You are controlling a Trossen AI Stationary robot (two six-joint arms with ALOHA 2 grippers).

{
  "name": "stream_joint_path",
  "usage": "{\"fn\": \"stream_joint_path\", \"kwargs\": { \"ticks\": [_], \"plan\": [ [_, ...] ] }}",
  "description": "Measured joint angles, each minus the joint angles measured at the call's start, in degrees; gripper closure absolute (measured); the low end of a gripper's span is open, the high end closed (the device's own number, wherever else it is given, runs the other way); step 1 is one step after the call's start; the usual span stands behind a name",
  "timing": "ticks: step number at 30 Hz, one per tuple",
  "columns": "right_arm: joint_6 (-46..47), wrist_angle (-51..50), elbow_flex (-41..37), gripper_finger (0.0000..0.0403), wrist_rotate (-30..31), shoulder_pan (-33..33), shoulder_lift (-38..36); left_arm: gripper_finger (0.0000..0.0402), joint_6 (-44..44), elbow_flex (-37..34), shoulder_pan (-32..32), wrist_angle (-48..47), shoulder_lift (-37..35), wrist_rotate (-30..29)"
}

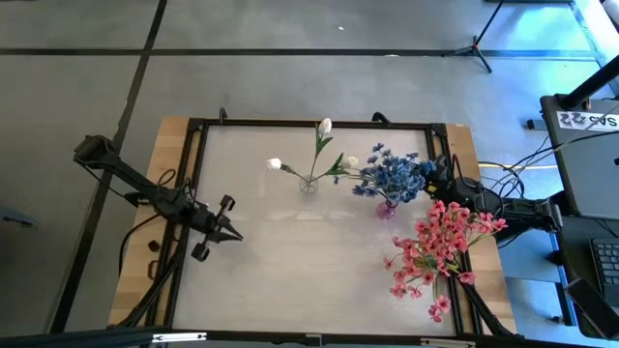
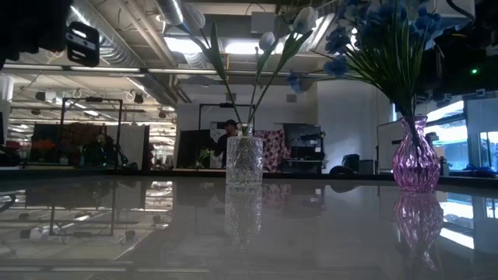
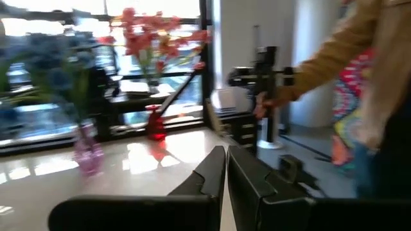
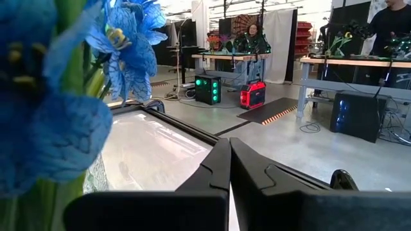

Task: Sort flowers into vase by color
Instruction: Return to Home Position

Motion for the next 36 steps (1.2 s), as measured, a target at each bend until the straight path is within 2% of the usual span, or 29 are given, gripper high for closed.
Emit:
{"fn": "stream_joint_path", "kwargs": {
  "ticks": [3,9,13,17,19,23,28,31,36],
  "plan": [
    [0.1,0.0,0.0,0.0400,0.0,0.0,0.0,0.0388,-0.4,0.0,0.4,0.0,0.0,-2.1],
    [0.2,0.0,0.0,0.0400,0.0,0.0,0.0,0.0388,-0.4,0.0,1.5,0.1,0.0,-1.5],
    [0.2,-0.1,0.0,0.0400,0.1,0.0,0.0,0.0388,-2.4,0.0,7.3,0.1,0.0,-1.0],
    [0.2,-0.1,0.0,0.0400,0.1,0.0,0.0,0.0388,-7.1,0.0,15.1,-1.0,0.0,6.2],
    [0.2,0.0,0.0,0.0400,0.1,0.0,0.0,0.0388,-9.6,0.1,18.5,-4.9,0.0,8.2],
    [0.2,0.0,0.0,0.0400,0.2,0.0,0.0,0.0388,-10.5,0.0,23.4,-13.4,-1.6,7.2],
    [0.2,0.1,0.0,0.0400,0.2,0.0,0.0,0.0388,-8.4,0.0,26.9,-18.0,-8.5,-1.1],
    [0.2,0.1,0.0,0.0400,0.2,0.0,0.0,0.0388,-4.9,0.0,27.0,-21.9,-14.5,0.3],
    [0.2,0.2,0.0,0.0400,0.2,0.0,0.0,0.0388,-4.9,0.0,27.0,-33.8,-26.6,2.7]
  ]
}}
